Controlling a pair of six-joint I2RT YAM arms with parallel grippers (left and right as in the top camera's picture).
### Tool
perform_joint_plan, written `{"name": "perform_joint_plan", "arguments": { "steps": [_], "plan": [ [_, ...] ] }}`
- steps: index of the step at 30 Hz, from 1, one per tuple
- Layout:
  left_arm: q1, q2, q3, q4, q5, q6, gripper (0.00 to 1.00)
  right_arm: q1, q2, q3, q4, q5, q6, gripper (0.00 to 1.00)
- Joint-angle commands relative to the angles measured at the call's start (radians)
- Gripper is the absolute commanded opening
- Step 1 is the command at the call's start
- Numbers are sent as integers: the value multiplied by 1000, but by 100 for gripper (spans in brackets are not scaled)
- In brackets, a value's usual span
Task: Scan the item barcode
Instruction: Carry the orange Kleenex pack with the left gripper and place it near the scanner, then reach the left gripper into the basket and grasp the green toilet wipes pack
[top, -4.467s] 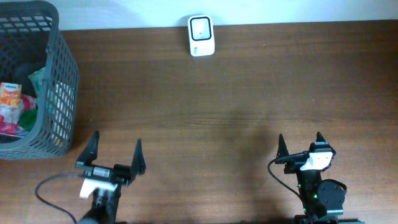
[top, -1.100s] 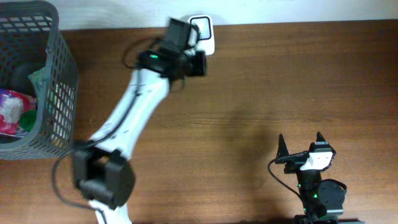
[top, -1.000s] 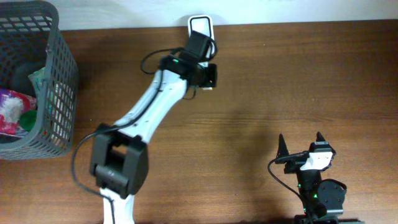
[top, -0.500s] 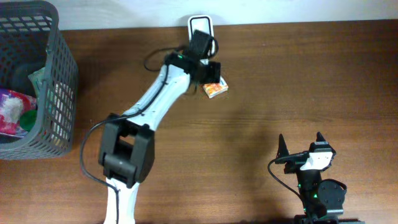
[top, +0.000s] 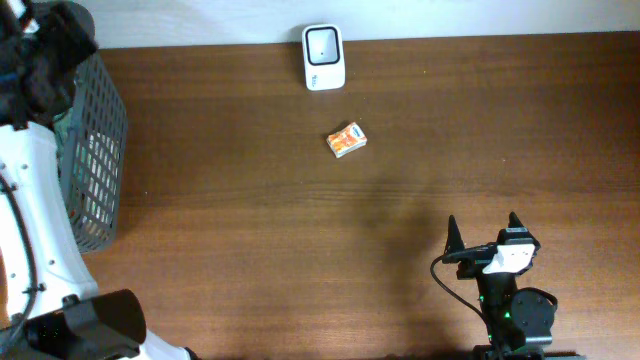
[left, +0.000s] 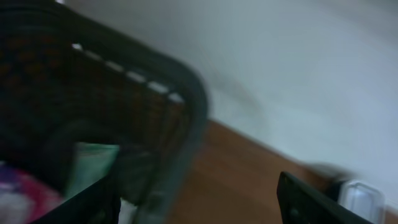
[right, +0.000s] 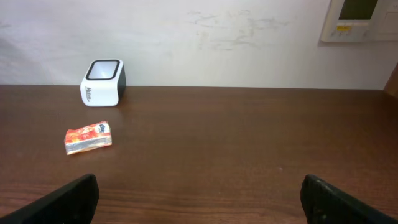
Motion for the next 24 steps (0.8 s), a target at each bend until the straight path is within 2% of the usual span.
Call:
{"name": "perform_joint_plan", "arguments": {
  "steps": [1, 2, 6, 7, 12, 20, 24],
  "plan": [
    [82, 42, -6, -40, -52, 207, 80, -1, -5, -7, -3, 9, 4, 99],
    [101, 55, -7, -67, -92, 206, 81, -1, -5, -7, -3, 9, 4, 99],
    [136, 111, -7, -80, -98, 207, 82, -1, -5, -7, -3, 9, 4, 99],
    [143, 130, -7, -79, -98, 208, 86, -1, -5, -7, -3, 9, 4, 99],
    [154, 224, -7, -71, -98, 214, 77, -1, -5, -7, -3, 9, 4, 99],
    [185, 352, -7, 36, -97, 214, 62, -1, -5, -7, -3, 9, 4, 99],
    [199, 377, -7, 41, -55, 214, 63, -1, -5, -7, -3, 9, 4, 99]
  ]
}}
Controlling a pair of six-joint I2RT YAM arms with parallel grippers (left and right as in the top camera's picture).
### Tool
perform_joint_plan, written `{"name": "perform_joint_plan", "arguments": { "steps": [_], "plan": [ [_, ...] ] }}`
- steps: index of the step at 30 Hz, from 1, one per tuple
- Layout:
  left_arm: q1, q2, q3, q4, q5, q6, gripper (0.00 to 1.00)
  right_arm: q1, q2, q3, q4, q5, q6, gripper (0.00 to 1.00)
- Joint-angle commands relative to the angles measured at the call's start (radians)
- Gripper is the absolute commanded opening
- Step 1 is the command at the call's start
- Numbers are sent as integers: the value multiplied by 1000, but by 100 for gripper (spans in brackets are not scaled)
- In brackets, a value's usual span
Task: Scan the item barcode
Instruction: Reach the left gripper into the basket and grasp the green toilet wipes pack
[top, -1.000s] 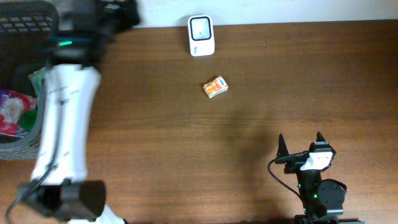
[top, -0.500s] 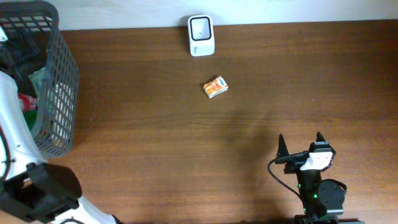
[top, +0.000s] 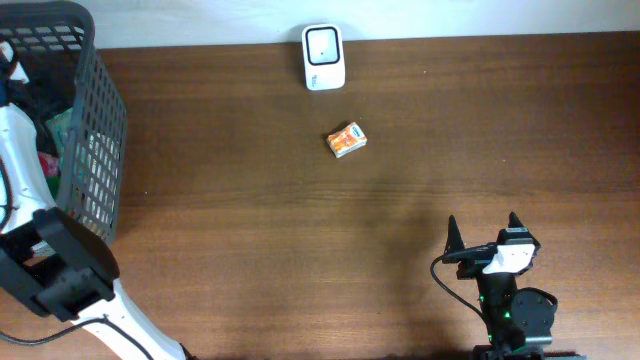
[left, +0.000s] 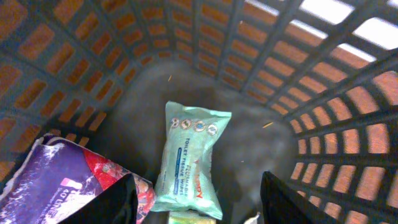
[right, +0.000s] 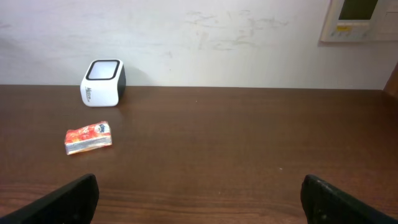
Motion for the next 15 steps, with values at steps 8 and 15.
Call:
{"name": "perform_joint_plan", "arguments": {
  "steps": [8, 15],
  "plan": [
    [34, 133, -5, -5, 101, 87, 70, -1, -5, -7, -3, 9, 4, 99],
    [39, 212, -5, -23, 102, 95, 70, -1, -5, -7, -3, 9, 4, 99]
  ]
}}
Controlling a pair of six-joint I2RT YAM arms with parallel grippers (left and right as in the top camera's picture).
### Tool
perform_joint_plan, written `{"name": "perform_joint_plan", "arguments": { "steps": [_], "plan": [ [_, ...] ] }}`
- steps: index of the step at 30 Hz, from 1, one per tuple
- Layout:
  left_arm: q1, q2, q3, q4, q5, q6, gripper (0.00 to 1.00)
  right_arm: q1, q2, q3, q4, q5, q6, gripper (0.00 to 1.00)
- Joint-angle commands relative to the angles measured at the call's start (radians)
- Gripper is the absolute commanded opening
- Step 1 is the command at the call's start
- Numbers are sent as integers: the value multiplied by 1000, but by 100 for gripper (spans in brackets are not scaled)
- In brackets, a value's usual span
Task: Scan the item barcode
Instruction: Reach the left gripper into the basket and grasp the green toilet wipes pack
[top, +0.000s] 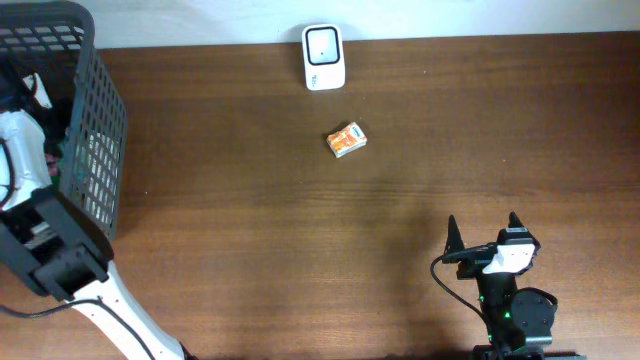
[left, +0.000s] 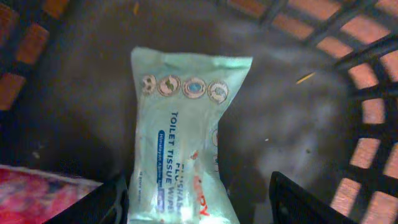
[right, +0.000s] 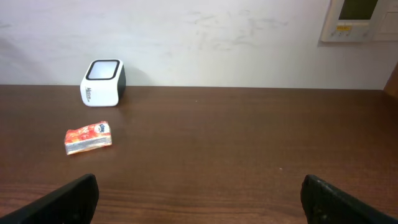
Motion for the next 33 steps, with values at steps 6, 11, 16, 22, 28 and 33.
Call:
{"name": "perform_joint_plan", "arguments": {
  "steps": [6, 11, 16, 22, 28, 33],
  "plan": [
    [14, 64, -3, -23, 14, 24, 55, -1, -5, -7, -4, 9, 4, 99],
    [14, 76, -3, -43, 14, 24, 53, -1, -5, -7, -4, 9, 4, 99],
    [14, 109, -3, -42, 14, 23, 24, -1, -5, -7, -4, 9, 4, 99],
    [14, 90, 205, -181, 16, -28, 0, -1, -5, -7, -4, 9, 4, 99],
    [14, -12, 532, -334, 206, -213, 0, -1, -5, -7, -3, 9, 4, 99],
    [11, -200, 560, -328, 311, -446, 0, -1, -5, -7, -4, 9, 4, 99]
  ]
}}
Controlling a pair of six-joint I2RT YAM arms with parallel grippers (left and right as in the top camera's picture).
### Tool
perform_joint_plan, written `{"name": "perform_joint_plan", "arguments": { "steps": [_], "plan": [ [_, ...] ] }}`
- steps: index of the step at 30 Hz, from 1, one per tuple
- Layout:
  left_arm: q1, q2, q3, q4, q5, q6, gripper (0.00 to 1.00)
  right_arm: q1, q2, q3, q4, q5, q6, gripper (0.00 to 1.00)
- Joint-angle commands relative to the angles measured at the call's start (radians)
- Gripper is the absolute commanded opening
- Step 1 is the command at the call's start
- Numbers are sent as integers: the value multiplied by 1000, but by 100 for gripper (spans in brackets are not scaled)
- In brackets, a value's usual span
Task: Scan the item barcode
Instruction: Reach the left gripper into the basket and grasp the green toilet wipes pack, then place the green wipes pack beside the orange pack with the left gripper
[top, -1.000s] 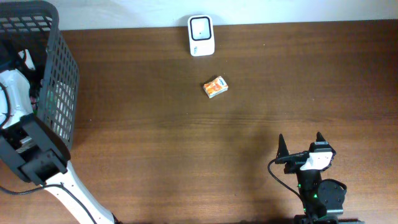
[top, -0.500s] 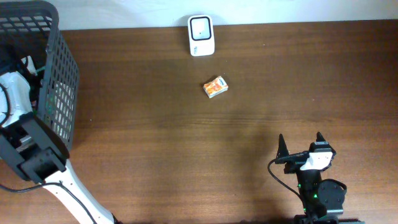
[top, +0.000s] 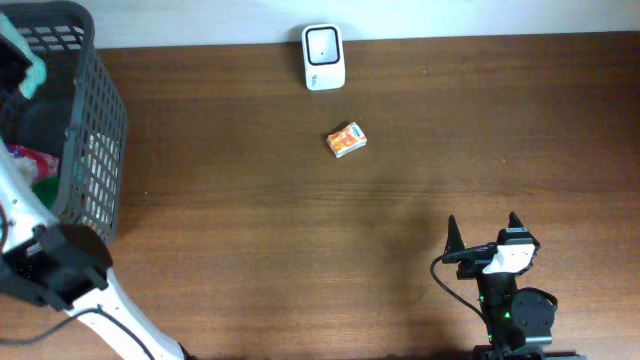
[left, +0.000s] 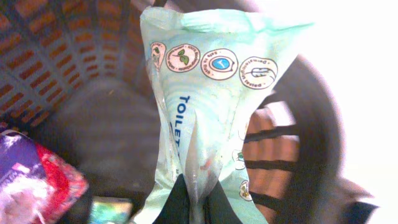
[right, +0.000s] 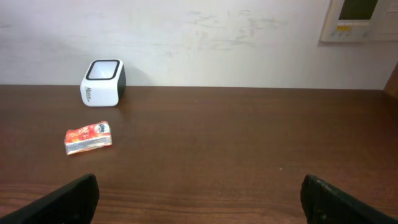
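Observation:
A pale green toilet tissue pack (left: 205, 106) hangs pinched in my left gripper (left: 198, 202), lifted above the floor of the dark mesh basket (left: 74, 68). Overhead, the pack (top: 22, 52) shows at the basket's (top: 95, 140) top left corner. The white barcode scanner (top: 324, 57) stands at the table's far edge, also in the right wrist view (right: 103, 83). My right gripper (top: 485, 235) rests open near the front right, nothing between its fingers (right: 68, 199).
A small orange packet (top: 347, 140) lies on the brown table (top: 450, 120) in front of the scanner, seen by the right wrist as well (right: 87, 137). A red and purple pack (left: 31, 180) and other items stay in the basket. A white wall (right: 217, 37) runs behind the table.
My left gripper was open just over the green tissue pack on the basket floor. Now it is shut on the pack and holds it raised near the basket's rim. The right arm is unchanged.
My left gripper was first outside the basket's rim, then open inside it above the green tissue pack, then close over that pack. Now it holds the pack lifted. The right gripper, scanner and orange packet stayed put throughout.

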Motion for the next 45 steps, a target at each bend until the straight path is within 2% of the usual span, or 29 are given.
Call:
{"name": "perform_joint_plan", "arguments": {
  "steps": [1, 5, 7, 9, 10, 15, 16, 18, 20, 25, 27, 32, 34, 36, 37, 38, 39, 42, 44, 45],
  "plan": [
    [0, -144, 29, 21, 192, -92, 0, -1, -5, -7, -3, 9, 4, 99],
    [-21, -180, 29, 39, 483, -92, 0, -1, -5, -7, -3, 9, 4, 99],
    [-86, -179, 26, -25, 535, -89, 0, -1, -5, -7, -3, 9, 4, 99],
    [-191, -179, 21, -87, 533, 1, 0, -1, -5, -7, -3, 9, 4, 99],
    [-251, -179, 17, -112, 513, 54, 0, -1, -5, -7, -3, 9, 4, 98],
    [-591, -166, -60, -241, 152, 62, 0, -1, -5, -7, -3, 9, 4, 98],
    [-640, -163, -94, -241, 102, 49, 0, -1, -5, -7, -3, 9, 4, 99],
    [-752, -162, -214, -231, -119, -87, 0, -1, -5, -7, -3, 9, 4, 99],
    [-849, -162, -389, -156, -293, -222, 0, -1, -5, -7, -3, 9, 4, 99],
    [-993, -162, -837, 295, -304, -224, 0, -1, -5, -7, -3, 9, 4, 99],
    [-1009, -162, -949, 433, -317, -224, 0, -1, -5, -7, -3, 9, 4, 98],
    [-1012, -162, -1096, 630, -355, -227, 1, -1, -5, -7, -3, 9, 4, 99],
    [-1012, -162, -1102, 640, -355, -227, 10, -1, -5, -7, -3, 9, 4, 99],
    [-1012, -162, -1102, 653, -355, -226, 35, -1, -5, -7, -3, 9, 4, 99],
    [-1012, -162, -1102, 670, -355, -226, 52, -1, -5, -7, -3, 9, 4, 99],
    [-1012, -163, -1096, 686, -355, -226, 58, -1, -5, -7, -3, 9, 4, 99],
    [-1012, -164, -1069, 695, -354, -226, 62, -1, -5, -7, -3, 9, 4, 98],
    [-1006, -221, -953, 655, -350, -181, 64, -1, -5, -7, -3, 9, 4, 99],
    [-983, -314, -851, 598, -351, -106, 67, -1, -5, -7, -3, 9, 4, 99],
    [-966, -377, -801, 569, -352, -31, 67, -1, -5, -7, -3, 9, 4, 98]
  ]
}}
